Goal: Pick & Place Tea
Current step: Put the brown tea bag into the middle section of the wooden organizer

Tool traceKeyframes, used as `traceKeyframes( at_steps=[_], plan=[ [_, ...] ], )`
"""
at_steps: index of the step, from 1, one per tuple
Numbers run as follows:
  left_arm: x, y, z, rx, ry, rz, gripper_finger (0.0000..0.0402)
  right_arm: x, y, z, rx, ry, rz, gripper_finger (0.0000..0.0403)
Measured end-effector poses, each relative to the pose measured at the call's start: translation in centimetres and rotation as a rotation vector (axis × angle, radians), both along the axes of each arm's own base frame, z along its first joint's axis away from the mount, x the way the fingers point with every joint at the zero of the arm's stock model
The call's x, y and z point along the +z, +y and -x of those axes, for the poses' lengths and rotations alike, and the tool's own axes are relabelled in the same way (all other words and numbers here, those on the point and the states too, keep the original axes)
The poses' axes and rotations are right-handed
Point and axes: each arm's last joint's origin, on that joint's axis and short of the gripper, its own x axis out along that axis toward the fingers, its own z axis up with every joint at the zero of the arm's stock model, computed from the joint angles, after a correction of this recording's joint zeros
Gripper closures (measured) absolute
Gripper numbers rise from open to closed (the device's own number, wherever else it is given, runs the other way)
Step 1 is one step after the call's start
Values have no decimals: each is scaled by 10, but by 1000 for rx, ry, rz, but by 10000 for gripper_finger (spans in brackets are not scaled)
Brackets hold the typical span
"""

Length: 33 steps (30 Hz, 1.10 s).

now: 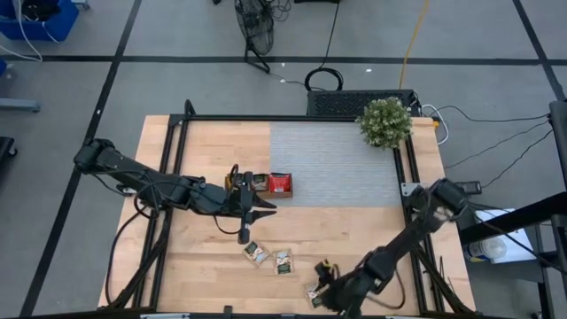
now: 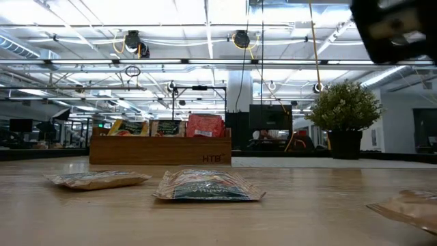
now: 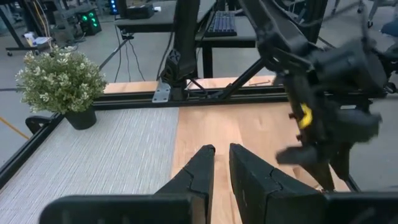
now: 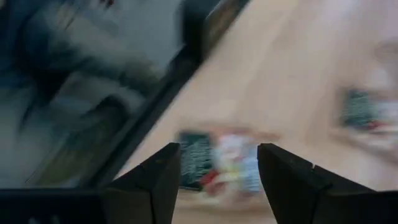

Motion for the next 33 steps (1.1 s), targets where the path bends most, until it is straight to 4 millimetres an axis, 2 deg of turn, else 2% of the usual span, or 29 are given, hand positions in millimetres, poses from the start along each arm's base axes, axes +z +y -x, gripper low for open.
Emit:
traceKeyframes(
  at_steps=[4,7,13,17,22,27,30,33],
  plan=[
    [0,0,0,0,0,0,344,-18,19,-12,102,91,-30,213],
    [0,0,0,0,-5,2,344,-24,22,-18,115,107,-47,224],
    [2,0,0,0,-19,7,344,-32,-3,-26,-23,132,121,237],
    [3,0,-1,-2,-26,10,344,-32,-20,-37,-170,35,279,239],
    [3,0,-1,-4,-32,12,344,-30,-37,-45,-359,-156,582,239],
    [3,0,-1,-4,-32,13,344,-22,-42,-46,-370,-261,867,240],
    [3,0,-1,-5,-32,13,344,-22,-50,-48,-332,-195,822,243],
    [3,0,-1,-5,-32,13,344,-26,-74,-58,-390,-92,751,243]
  ],
)
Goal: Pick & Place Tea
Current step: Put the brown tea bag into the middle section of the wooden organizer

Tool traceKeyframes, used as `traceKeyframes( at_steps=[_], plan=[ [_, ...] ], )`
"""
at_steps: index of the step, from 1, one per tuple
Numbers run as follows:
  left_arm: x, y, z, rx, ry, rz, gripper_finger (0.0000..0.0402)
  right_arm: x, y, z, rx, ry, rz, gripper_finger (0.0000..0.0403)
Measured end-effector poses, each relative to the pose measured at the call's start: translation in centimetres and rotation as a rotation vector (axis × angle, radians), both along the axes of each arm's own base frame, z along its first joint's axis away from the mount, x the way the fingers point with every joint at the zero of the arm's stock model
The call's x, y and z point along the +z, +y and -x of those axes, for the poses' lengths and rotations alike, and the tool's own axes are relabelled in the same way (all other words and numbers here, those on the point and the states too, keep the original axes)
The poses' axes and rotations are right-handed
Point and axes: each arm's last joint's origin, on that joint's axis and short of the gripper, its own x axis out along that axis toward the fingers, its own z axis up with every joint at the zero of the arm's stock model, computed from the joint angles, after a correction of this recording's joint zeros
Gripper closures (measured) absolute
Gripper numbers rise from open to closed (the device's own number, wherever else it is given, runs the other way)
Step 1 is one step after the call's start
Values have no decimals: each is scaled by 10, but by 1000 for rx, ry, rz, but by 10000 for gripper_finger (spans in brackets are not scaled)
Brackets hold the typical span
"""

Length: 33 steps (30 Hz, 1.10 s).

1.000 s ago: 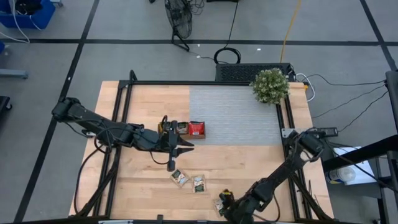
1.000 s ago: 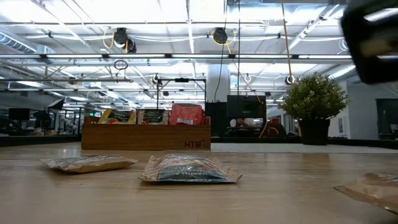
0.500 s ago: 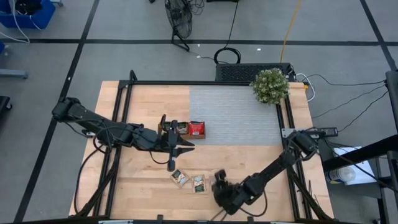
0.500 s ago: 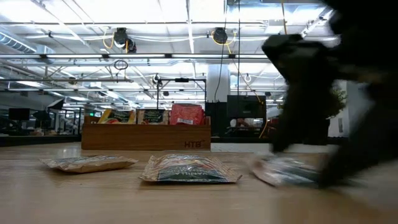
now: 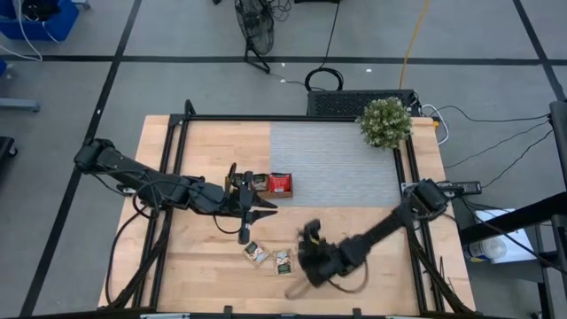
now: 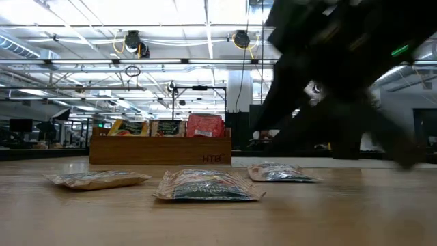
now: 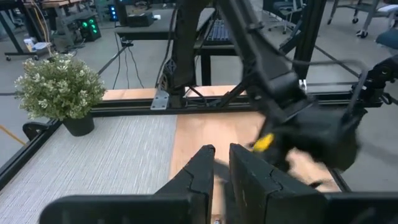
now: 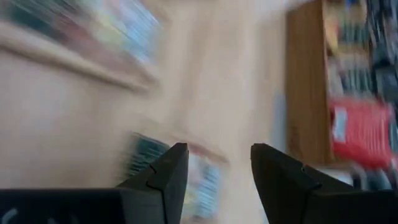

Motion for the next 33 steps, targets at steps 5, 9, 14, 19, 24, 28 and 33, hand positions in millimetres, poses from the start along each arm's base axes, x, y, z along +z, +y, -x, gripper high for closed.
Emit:
traceKeyframes(
  at_steps=[5,9,14,19,24,28,33],
  plan=[
    [0,0,0,0,0,0,344,-3,-46,-19,-136,47,-36,243],
    [0,0,0,0,0,0,344,-7,-71,-29,-145,141,-185,244],
    [0,0,0,0,0,0,344,-6,-84,-24,-249,204,-277,244],
    [0,0,0,0,0,0,344,3,-87,-3,-413,295,-337,253],
    [0,0,0,0,0,0,344,19,-80,10,-444,394,-543,262],
    [0,0,0,0,0,0,344,28,-71,8,-356,337,-552,270],
    [0,0,0,0,0,0,344,29,-72,1,-331,176,-335,282]
  ],
)
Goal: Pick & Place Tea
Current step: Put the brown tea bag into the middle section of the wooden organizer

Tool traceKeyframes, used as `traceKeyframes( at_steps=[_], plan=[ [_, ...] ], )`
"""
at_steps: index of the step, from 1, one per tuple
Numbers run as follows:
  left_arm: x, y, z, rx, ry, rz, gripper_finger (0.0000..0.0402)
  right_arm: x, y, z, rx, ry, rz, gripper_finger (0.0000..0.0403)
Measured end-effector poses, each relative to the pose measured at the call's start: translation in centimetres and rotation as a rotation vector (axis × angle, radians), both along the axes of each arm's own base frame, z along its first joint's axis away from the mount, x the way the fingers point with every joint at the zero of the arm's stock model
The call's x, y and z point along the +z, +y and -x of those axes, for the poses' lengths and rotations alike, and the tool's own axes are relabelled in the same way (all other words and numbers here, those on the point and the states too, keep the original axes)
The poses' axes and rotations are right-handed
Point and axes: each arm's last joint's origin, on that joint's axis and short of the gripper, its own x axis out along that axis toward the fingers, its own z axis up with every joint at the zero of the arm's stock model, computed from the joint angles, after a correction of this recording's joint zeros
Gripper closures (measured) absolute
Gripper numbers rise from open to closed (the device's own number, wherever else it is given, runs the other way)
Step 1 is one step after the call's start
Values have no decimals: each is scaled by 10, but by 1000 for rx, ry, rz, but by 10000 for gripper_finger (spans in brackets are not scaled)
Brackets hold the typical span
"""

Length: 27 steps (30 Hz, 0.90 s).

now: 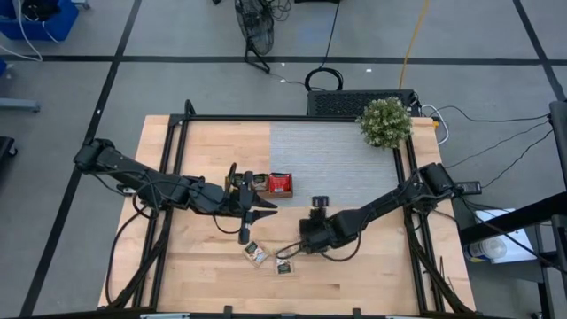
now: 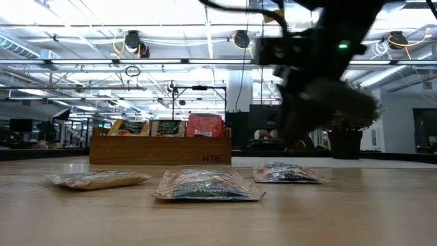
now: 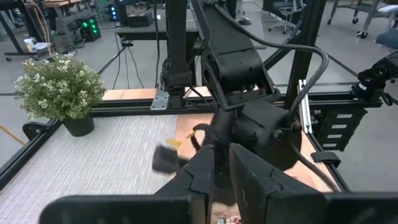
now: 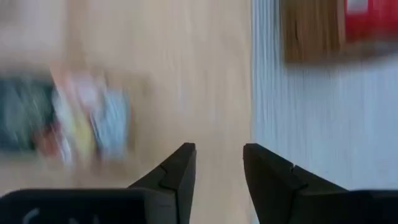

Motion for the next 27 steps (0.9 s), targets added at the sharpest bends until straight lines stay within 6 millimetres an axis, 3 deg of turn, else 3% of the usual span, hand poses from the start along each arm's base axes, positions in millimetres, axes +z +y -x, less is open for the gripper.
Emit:
traceKeyframes(
  at_steps=[6,10,17,21,27],
  plan=[
    [0,0,0,0,0,0,344,0,12,-27,200,-231,-66,287],
    [0,0,0,0,5,-2,344,-15,7,-30,290,-210,-138,287],
    [0,0,0,0,5,-2,344,-40,-24,-17,169,-119,-82,287],
    [-1,0,0,0,5,-2,344,-46,-31,-6,48,-33,-121,287],
    [-1,0,0,0,5,-2,344,-42,-27,9,-142,81,-397,287]
  ],
)
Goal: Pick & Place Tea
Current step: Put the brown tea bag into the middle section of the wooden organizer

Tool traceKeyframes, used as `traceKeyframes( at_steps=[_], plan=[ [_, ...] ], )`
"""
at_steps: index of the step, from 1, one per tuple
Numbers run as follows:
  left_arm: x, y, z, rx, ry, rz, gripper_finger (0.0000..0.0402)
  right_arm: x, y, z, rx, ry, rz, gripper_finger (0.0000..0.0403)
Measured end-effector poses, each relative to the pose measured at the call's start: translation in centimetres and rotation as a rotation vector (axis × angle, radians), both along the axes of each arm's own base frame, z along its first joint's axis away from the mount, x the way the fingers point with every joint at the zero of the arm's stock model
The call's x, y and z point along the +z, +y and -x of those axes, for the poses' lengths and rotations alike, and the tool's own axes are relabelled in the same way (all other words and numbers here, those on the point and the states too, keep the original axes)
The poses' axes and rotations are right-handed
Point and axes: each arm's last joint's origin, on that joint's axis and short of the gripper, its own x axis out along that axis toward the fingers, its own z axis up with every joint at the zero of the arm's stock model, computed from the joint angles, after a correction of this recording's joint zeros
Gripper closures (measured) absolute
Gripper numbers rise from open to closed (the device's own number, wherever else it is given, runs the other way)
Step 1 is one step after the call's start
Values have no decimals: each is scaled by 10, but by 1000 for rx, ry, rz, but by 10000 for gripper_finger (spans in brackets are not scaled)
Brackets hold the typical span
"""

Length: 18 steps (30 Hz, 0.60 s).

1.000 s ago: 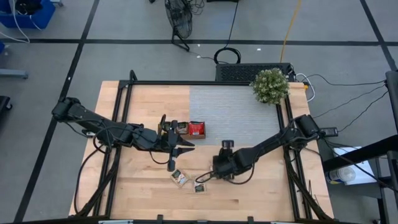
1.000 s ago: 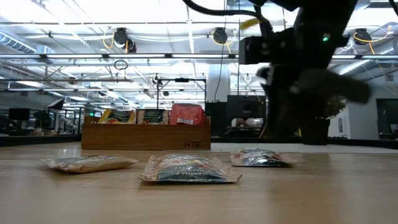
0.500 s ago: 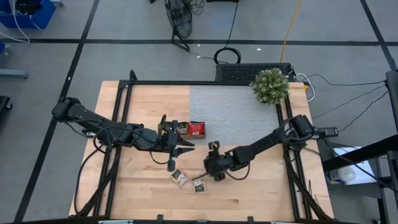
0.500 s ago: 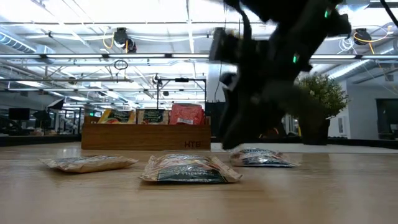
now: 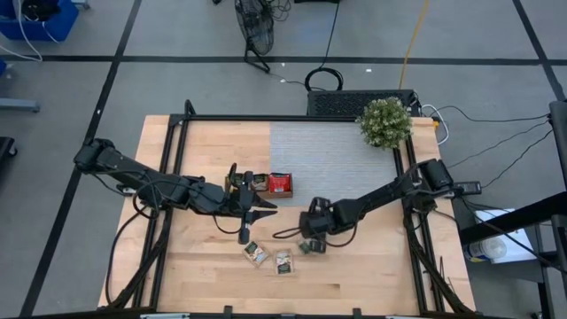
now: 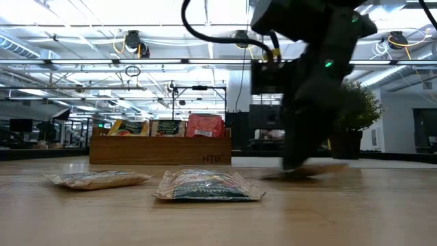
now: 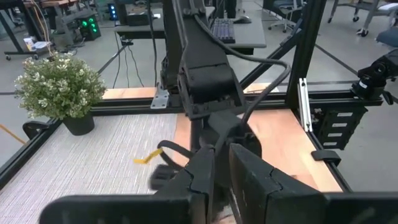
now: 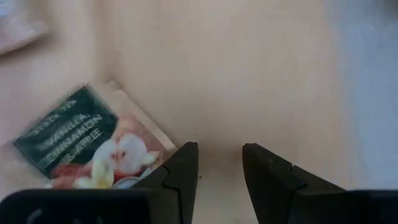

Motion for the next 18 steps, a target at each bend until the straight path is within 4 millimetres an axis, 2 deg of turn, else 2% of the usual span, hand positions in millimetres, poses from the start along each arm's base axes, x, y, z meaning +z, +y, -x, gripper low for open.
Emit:
traceKeyframes(
  at_steps=[4,9,13,18],
  plan=[
    [0,0,0,0,1,0,344,12,4,5,-71,34,-165,287],
    [0,0,0,0,1,0,344,29,9,8,-28,-21,-243,287],
    [0,0,0,0,1,0,344,45,22,8,152,-138,-210,286],
    [0,0,0,0,1,0,344,42,57,18,426,-177,-147,257]
  ],
)
